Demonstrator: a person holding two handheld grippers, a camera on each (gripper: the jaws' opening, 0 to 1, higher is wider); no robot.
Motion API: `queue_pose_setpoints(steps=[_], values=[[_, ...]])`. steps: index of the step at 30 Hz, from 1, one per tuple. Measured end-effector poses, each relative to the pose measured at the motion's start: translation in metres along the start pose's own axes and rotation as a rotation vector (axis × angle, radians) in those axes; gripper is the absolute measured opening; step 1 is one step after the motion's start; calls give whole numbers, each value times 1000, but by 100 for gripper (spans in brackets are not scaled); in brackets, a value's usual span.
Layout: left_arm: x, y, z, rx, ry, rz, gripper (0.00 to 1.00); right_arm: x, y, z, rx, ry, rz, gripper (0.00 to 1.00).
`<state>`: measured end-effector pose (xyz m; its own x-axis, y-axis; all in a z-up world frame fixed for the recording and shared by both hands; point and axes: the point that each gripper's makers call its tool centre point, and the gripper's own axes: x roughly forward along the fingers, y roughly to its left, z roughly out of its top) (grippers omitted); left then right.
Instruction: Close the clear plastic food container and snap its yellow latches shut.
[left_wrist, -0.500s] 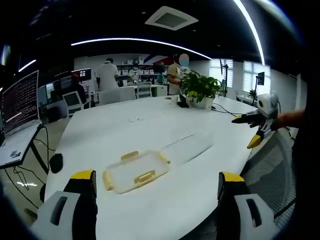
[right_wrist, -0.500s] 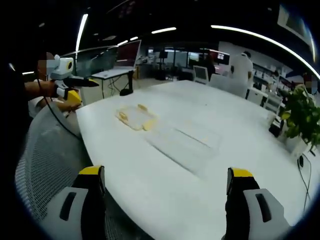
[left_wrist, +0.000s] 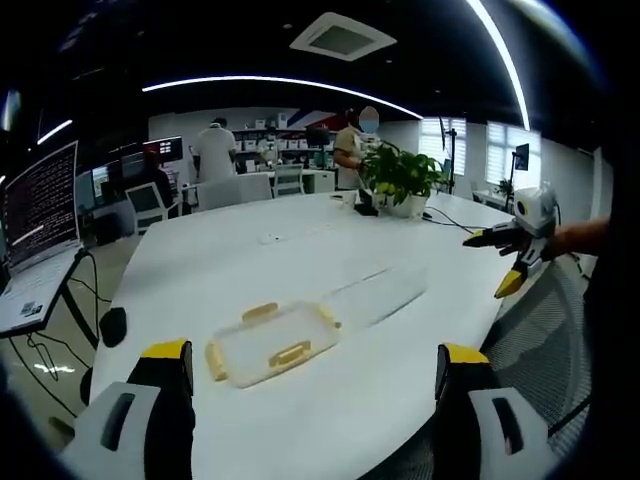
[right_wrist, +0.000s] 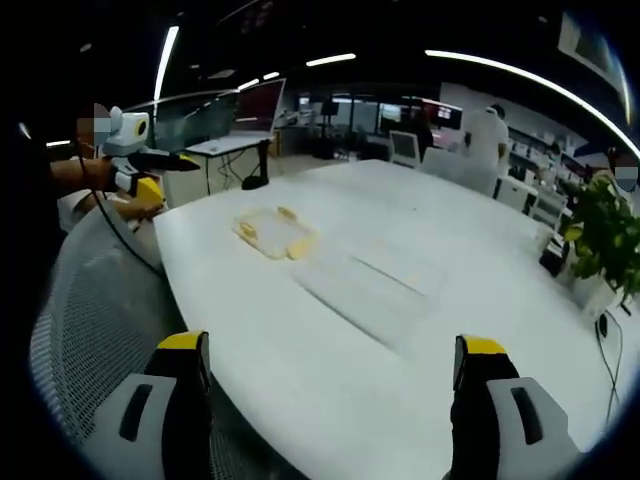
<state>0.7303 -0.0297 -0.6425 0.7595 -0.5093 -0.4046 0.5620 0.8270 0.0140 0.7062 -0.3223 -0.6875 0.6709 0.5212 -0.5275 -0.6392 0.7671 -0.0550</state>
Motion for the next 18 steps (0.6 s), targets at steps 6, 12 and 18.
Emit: queue_pose_setpoints(steps=[6,12,18], values=[[-1,0,0,4,3,-3,99,0,0,0,-3,2,2,100],[-2,0,1,4,1,-7,99,0,0,1,-3,0,4,100],[-2,1,1,6,1,-5,99,-1,1,0,-4,1,7,100]])
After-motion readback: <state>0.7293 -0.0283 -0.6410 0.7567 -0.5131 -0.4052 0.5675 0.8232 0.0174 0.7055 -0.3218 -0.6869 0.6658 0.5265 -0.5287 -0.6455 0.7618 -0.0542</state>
